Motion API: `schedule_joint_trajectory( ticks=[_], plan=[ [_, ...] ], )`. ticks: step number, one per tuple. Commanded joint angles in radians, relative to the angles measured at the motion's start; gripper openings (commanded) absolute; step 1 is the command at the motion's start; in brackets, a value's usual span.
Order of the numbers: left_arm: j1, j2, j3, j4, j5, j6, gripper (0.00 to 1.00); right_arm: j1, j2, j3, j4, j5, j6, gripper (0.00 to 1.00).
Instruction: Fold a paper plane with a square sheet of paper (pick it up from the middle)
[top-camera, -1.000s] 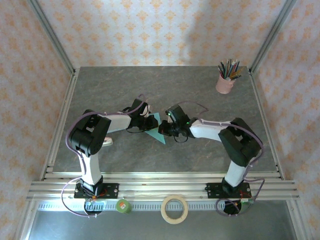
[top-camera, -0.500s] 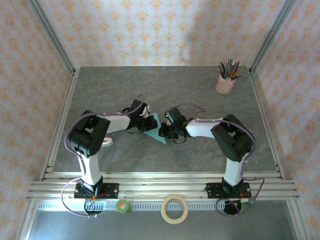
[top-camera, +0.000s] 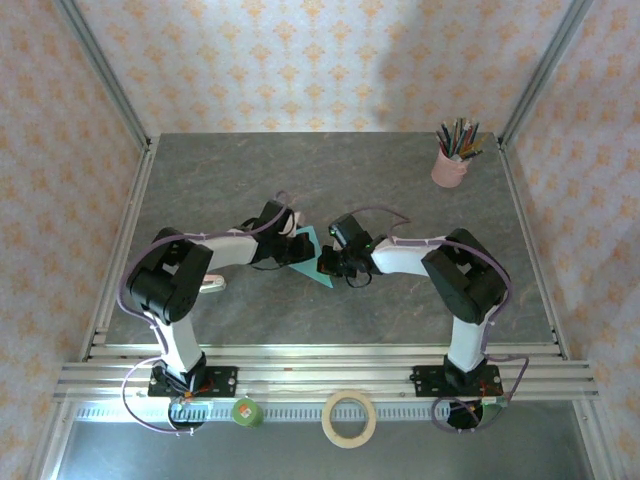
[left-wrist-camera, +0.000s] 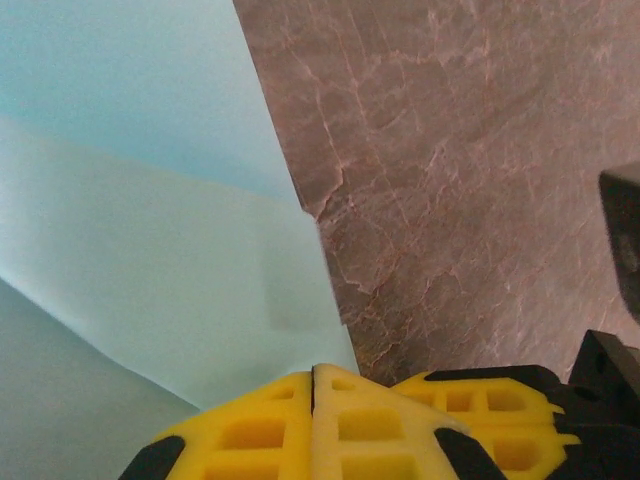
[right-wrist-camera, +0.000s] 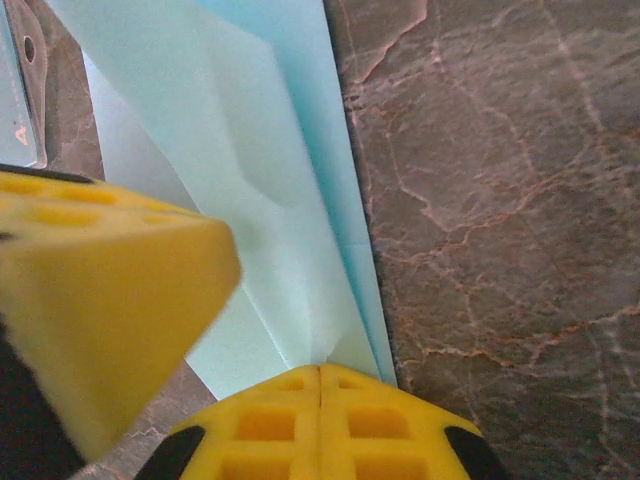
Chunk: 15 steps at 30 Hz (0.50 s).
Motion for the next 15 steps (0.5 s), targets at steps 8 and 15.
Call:
schedule_joint_trajectory(
  ticks=[8,15],
  plan=[
    [-0.017,0.072,0.041,-0.078,-0.074,0.044,0.08,0.002,0.060,-0.029,-0.169,0.094,-0.019,0.00],
    [0.025,0.081,0.072,-0.137,-0.176,0.057,0.08,0.002,0.060,-0.068,-0.231,0.148,-0.040,0.00]
  ],
)
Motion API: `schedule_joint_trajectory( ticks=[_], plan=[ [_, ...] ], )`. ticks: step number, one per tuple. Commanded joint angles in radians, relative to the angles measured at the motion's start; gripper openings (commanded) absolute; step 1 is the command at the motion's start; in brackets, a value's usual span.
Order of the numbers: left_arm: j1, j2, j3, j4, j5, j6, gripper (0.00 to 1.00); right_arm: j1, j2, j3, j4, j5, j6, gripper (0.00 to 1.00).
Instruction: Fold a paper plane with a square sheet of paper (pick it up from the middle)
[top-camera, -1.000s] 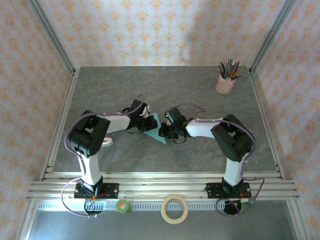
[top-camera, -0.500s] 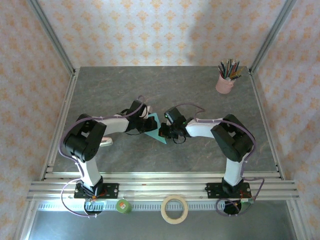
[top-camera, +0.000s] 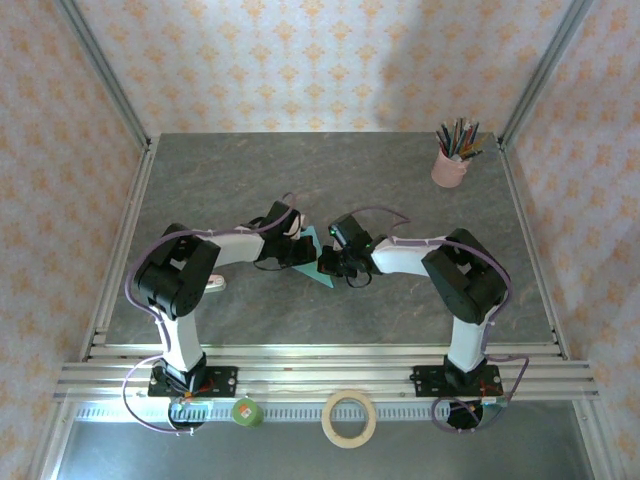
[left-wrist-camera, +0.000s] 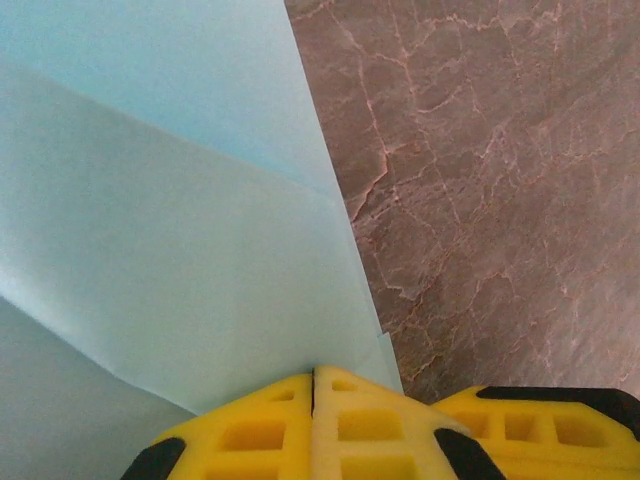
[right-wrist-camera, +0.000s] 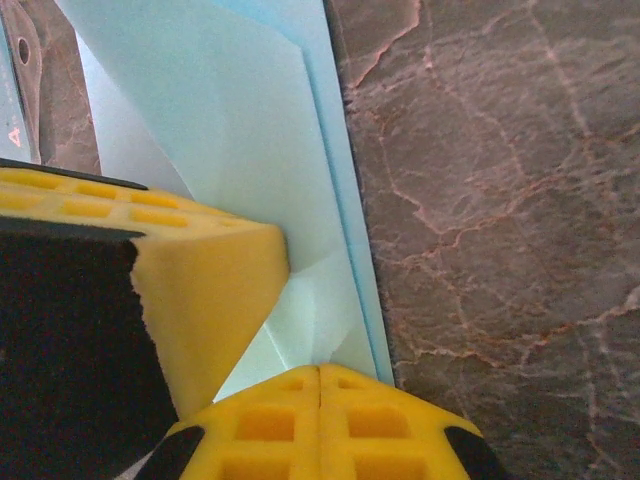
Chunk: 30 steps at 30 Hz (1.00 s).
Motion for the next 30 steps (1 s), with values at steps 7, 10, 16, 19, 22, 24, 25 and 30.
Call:
schedule_joint_trajectory(
  ticks=[7,10,16,19,22,24,25,30],
  plan=[
    [0.132,0.102,0.077,-0.072,-0.088,0.089,0.10,0.000,0.062,-0.113,-0.233,0.151,-0.028,0.00],
    [0.179,0.105,0.079,-0.048,-0.057,0.094,0.12,0.001,0.059,-0.131,-0.222,0.150,-0.017,0.00],
    [0.251,0.098,0.059,0.038,-0.023,0.081,0.18,0.000,0.059,-0.155,-0.207,0.141,-0.005,0.00],
    [0.284,0.102,0.069,0.047,-0.026,0.077,0.19,0.000,0.055,-0.161,-0.205,0.142,-0.001,0.00],
    [0.305,0.106,0.095,0.039,-0.041,0.081,0.19,0.000,0.052,-0.161,-0.200,0.141,0.002,0.00],
    [0.310,0.107,0.118,0.024,-0.050,0.086,0.19,0.000,0.052,-0.156,-0.197,0.138,0.003,0.00],
    [0.309,0.107,0.127,0.018,-0.054,0.088,0.19,0.000,0.052,-0.155,-0.194,0.136,0.003,0.00],
    [0.310,0.087,0.143,0.001,-0.061,0.090,0.19,0.000,0.046,-0.143,-0.166,0.121,0.017,0.00]
  ],
)
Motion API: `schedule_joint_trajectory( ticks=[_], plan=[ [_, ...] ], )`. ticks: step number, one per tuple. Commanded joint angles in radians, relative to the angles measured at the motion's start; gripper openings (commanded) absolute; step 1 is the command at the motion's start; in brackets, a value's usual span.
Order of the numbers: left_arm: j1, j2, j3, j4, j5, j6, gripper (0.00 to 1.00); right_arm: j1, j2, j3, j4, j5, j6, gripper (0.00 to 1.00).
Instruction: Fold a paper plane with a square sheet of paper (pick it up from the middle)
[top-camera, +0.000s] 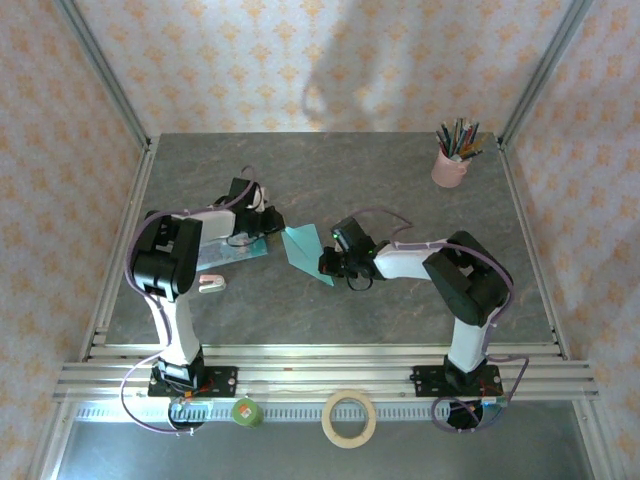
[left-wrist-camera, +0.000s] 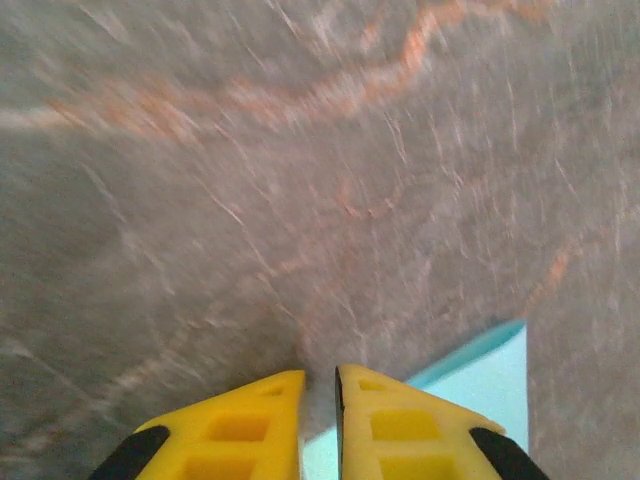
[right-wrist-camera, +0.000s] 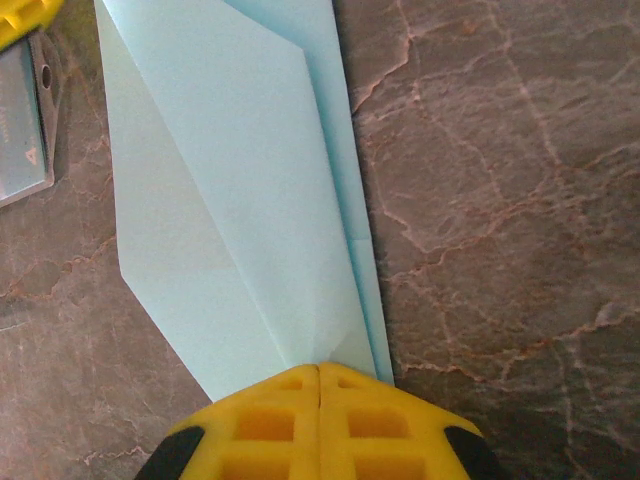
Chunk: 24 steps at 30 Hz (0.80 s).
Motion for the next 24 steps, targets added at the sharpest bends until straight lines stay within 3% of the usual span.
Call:
schedule_joint_trajectory(
  ticks=[1,5,9,12,18,24],
  plan=[
    [0.017,-0.008,0.024,-0.023,-0.068,0.019,0.20,-0.004,0.065,-0.074,-0.265,0.079,0.019,0.00],
    [0.018,-0.077,0.010,-0.007,-0.071,-0.019,0.22,-0.003,0.057,-0.073,-0.192,0.031,0.061,0.00],
    [-0.003,-0.146,-0.072,0.114,0.058,-0.117,0.21,-0.004,0.065,-0.067,-0.154,0.008,0.094,0.00],
    [-0.073,-0.164,-0.112,0.144,0.093,-0.150,0.16,-0.004,0.080,-0.071,-0.166,0.011,0.094,0.00],
    [-0.230,-0.116,-0.112,0.141,0.080,-0.167,0.08,-0.004,0.079,-0.097,-0.196,0.029,0.088,0.00],
    [-0.263,-0.041,-0.084,0.127,0.062,-0.164,0.06,-0.004,0.076,-0.102,-0.220,0.041,0.083,0.00]
  ],
)
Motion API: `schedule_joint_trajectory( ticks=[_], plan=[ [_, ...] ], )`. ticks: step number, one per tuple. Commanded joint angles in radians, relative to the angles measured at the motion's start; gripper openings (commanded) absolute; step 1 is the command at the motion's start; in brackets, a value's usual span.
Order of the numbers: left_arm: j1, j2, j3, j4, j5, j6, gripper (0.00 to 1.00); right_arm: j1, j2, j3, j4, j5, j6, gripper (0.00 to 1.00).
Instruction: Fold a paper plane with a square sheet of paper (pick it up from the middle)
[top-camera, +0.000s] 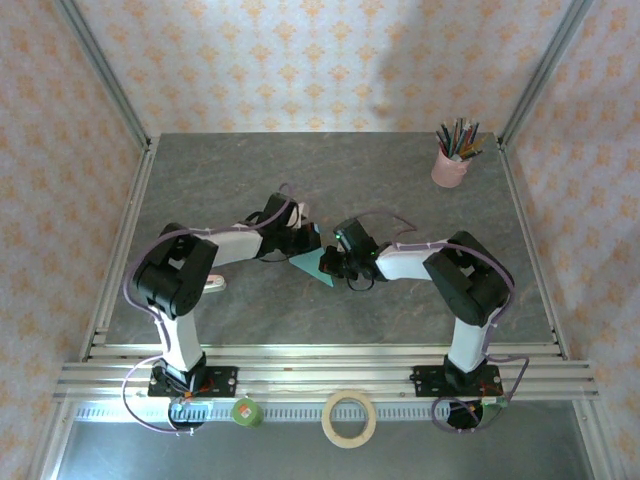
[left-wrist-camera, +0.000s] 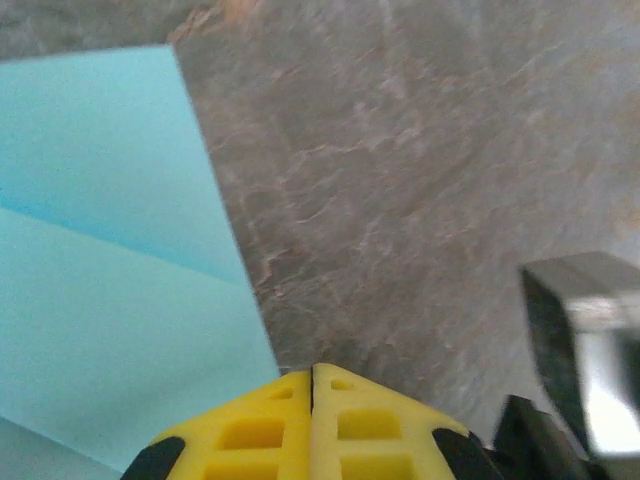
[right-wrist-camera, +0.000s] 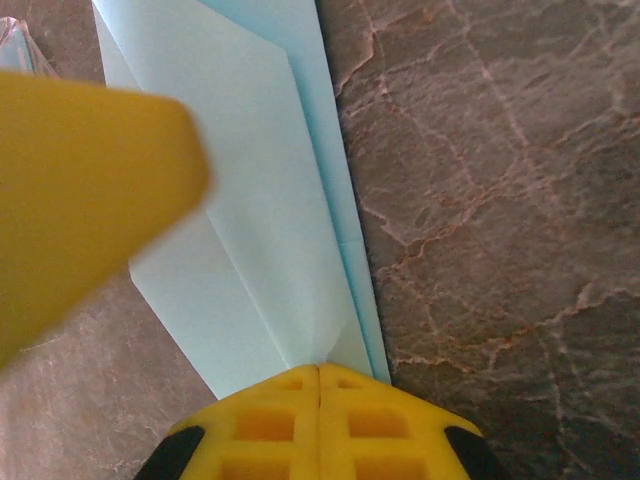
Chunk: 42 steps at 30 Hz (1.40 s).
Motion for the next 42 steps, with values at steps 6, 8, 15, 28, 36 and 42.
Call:
schedule_joint_trajectory(
  ticks=[6,8,15,28,36,42],
  plan=[
    [0.033,0.078,0.037,-0.046,-0.070,0.053,0.06,0.003,0.081,-0.098,-0.262,0.069,0.004,0.00],
    [0.056,0.087,0.040,-0.049,-0.077,0.059,0.07,0.003,0.085,-0.106,-0.265,0.071,0.007,0.00],
    [0.199,0.161,0.081,-0.039,-0.024,0.111,0.11,0.003,0.102,-0.158,-0.262,0.064,0.007,0.00],
    [0.296,0.206,0.206,-0.105,-0.091,0.178,0.12,0.002,0.097,-0.175,-0.244,0.062,0.027,0.00],
    [0.299,0.149,0.248,-0.129,-0.083,0.163,0.13,0.003,0.060,-0.099,-0.186,0.042,0.034,0.00],
    [0.301,-0.058,0.170,-0.107,-0.128,0.096,0.21,-0.002,-0.050,0.029,0.002,0.017,0.061,0.16]
  ],
)
